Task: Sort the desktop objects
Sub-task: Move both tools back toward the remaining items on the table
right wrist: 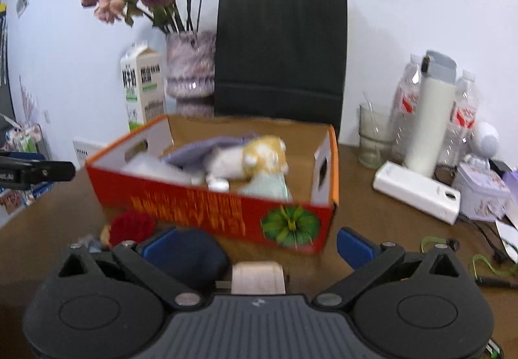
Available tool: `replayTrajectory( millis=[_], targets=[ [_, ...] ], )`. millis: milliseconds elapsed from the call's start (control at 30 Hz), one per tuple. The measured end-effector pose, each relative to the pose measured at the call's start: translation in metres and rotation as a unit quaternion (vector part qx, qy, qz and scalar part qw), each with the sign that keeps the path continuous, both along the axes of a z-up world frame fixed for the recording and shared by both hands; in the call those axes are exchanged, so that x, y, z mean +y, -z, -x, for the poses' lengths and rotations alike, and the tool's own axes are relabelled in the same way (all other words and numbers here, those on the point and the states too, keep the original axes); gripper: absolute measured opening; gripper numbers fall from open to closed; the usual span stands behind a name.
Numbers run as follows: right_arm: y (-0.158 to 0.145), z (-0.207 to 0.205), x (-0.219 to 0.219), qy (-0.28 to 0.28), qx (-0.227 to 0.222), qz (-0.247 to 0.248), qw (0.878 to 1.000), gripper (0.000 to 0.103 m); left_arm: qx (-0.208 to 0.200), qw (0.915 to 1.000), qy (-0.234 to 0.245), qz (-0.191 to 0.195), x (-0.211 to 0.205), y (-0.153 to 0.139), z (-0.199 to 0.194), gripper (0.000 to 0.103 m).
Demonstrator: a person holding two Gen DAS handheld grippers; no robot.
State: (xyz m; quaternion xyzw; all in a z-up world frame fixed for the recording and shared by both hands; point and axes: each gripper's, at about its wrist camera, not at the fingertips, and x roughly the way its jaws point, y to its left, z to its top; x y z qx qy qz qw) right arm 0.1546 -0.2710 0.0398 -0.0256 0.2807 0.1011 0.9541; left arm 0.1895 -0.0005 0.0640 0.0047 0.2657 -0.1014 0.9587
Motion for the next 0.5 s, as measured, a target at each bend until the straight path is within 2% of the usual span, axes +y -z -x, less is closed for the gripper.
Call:
replayTrajectory(
  millis=[233,333,500],
  targets=[
    [0.018,0.012,-0.002,0.008,0.026,0.004,1.000,0.103,0.016,0.9998,-0.008,0.004,0.000,0.010,0.012,0.103],
    [0.021,0.016,0.000,0.018,0.021,0.019,0.999,0.103,0.024,0.9996,-0.011,0.009,-0.002,0.015,0.014,0.103],
    [0.026,0.013,0.000,0.016,0.026,0.012,0.999,0.103,0.034,0.9991,-0.019,0.014,-0.008,0.023,0.015,0.103]
  ],
)
